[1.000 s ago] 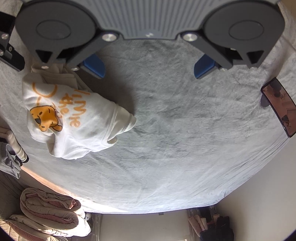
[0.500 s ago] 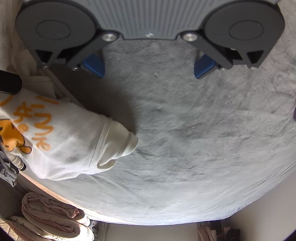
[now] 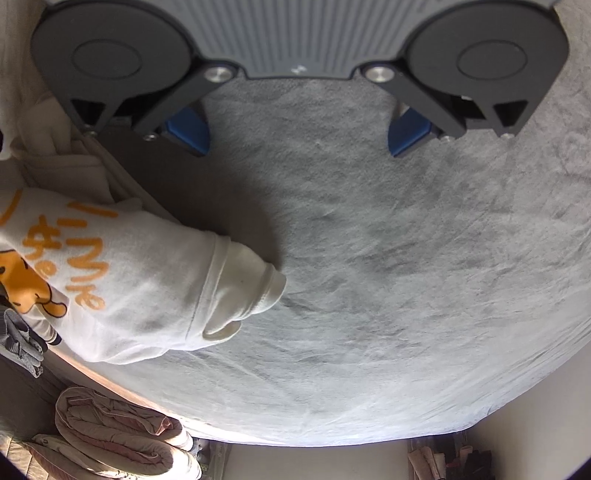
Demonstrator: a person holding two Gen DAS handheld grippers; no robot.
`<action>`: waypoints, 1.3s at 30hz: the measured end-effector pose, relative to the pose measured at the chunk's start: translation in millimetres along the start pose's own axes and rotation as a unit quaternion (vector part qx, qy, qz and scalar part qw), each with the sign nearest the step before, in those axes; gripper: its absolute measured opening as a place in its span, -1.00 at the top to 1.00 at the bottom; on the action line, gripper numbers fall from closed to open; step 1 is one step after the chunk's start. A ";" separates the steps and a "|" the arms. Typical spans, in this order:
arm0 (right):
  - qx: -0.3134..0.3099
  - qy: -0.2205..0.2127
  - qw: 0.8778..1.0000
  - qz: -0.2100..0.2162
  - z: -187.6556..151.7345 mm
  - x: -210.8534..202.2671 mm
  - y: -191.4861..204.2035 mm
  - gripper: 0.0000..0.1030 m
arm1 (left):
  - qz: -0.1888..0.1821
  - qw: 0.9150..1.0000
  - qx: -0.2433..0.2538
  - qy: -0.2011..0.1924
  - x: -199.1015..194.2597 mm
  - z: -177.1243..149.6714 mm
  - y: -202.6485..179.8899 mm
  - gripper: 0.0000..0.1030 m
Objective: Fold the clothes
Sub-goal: 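Move both grippers to the white sweatshirt and close the right gripper on it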
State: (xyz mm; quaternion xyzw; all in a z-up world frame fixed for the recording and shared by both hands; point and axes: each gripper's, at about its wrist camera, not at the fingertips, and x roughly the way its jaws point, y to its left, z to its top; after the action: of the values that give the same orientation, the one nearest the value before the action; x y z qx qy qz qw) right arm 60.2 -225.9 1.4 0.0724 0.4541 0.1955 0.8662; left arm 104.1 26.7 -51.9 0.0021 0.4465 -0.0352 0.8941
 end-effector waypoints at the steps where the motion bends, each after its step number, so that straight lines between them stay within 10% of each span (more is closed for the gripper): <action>1: -0.001 -0.014 1.000 0.008 0.4 -13.0 1.7 -0.78 | -0.013 1.000 -0.009 -0.001 -2.1 1.7 1.6 -0.91; 9: -0.036 -0.112 0.993 0.024 19.3 -46.2 26.3 -0.21 | -0.070 0.995 -0.066 -0.005 -5.7 6.6 7.3 -0.59; 23: -0.206 -0.076 0.969 -0.114 27.8 17.8 107.7 -0.22 | -0.097 0.985 -0.140 0.024 -9.8 17.0 43.5 -0.49; 39: -0.207 -0.035 0.958 -0.195 27.1 28.1 149.4 -0.22 | -0.129 0.973 -0.187 0.030 -20.7 16.1 61.3 -0.42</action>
State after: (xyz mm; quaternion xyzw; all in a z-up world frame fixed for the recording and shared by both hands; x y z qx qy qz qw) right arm 55.9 -76.7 41.0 -0.1918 0.3782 0.1104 0.8989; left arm 108.5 88.5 -27.3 -0.2218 0.4680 -0.0663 0.8529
